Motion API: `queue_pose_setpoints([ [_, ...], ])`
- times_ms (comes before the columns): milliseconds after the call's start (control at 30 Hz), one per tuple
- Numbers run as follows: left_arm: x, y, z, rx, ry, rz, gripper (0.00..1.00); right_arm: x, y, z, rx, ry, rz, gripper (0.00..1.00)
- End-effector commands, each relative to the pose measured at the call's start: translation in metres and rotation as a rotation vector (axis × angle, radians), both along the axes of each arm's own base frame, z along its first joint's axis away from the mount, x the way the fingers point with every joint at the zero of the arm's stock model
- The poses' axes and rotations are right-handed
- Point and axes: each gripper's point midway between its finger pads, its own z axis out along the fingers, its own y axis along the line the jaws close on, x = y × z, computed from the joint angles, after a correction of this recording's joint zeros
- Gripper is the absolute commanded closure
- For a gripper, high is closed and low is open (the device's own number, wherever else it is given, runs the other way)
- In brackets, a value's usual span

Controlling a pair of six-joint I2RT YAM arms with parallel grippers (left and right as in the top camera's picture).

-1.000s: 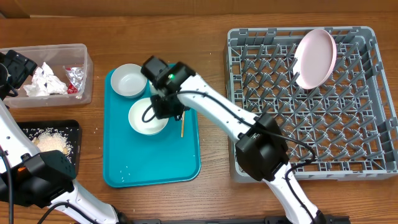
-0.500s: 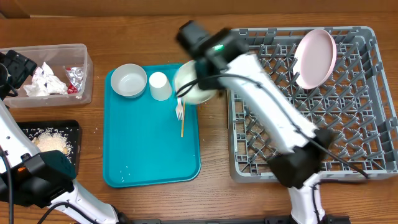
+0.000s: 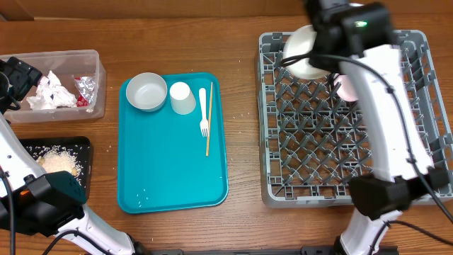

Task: Sort waste into correct bins and load items into the dishwasher rack
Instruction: 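Lift the bowl and carry it right over the dish rack, then lower the bowl upright at the rack's right edge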

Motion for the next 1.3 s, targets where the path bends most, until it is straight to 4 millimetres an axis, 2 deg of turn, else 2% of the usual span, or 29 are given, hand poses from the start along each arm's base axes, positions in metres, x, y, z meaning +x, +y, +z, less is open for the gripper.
queue_pose_setpoints([
  [0, 0.001, 0.000, -0.002, 0.004, 0.009, 0.009, 0.00, -0.026, -0.044, 0.030, -0.018, -0.070, -0.100, 0.96],
  [100, 0.001, 0.000, -0.002, 0.004, 0.009, 0.009, 0.00, -0.051, -0.095, 0.032, -0.074, -0.090, -0.296, 0.96],
  [333, 0.001, 0.000, -0.002, 0.004, 0.009, 0.009, 0.00, -0.115, -0.186, 0.029, -0.208, -0.167, -0.765, 0.96],
  [400, 0.001, 0.000, -0.002, 0.004, 0.009, 0.009, 0.00, -0.123, -0.205, 0.028, -0.243, -0.185, -0.851, 0.96],
  [533, 0.001, 0.000, -0.002, 0.004, 0.009, 0.009, 0.00, -0.125, -0.230, 0.015, -0.285, -0.203, -0.926, 0.96],
  [667, 0.001, 0.000, -0.002, 0.004, 0.009, 0.009, 0.00, -0.123, -0.246, -0.005, -0.363, -0.207, -0.959, 0.96],
  [800, 0.001, 0.000, -0.002, 0.004, 0.009, 0.009, 0.00, -0.121, -0.254, -0.029, -0.435, -0.208, -0.965, 0.96],
  [1067, 0.001, 0.000, -0.002, 0.004, 0.009, 0.009, 0.00, -0.117, -0.260, -0.070, -0.482, -0.231, -0.974, 0.94],
  [1267, 0.001, 0.000, -0.002, 0.004, 0.009, 0.009, 0.01, -0.124, -0.263, -0.081, -0.536, -0.265, -1.014, 0.95],
])
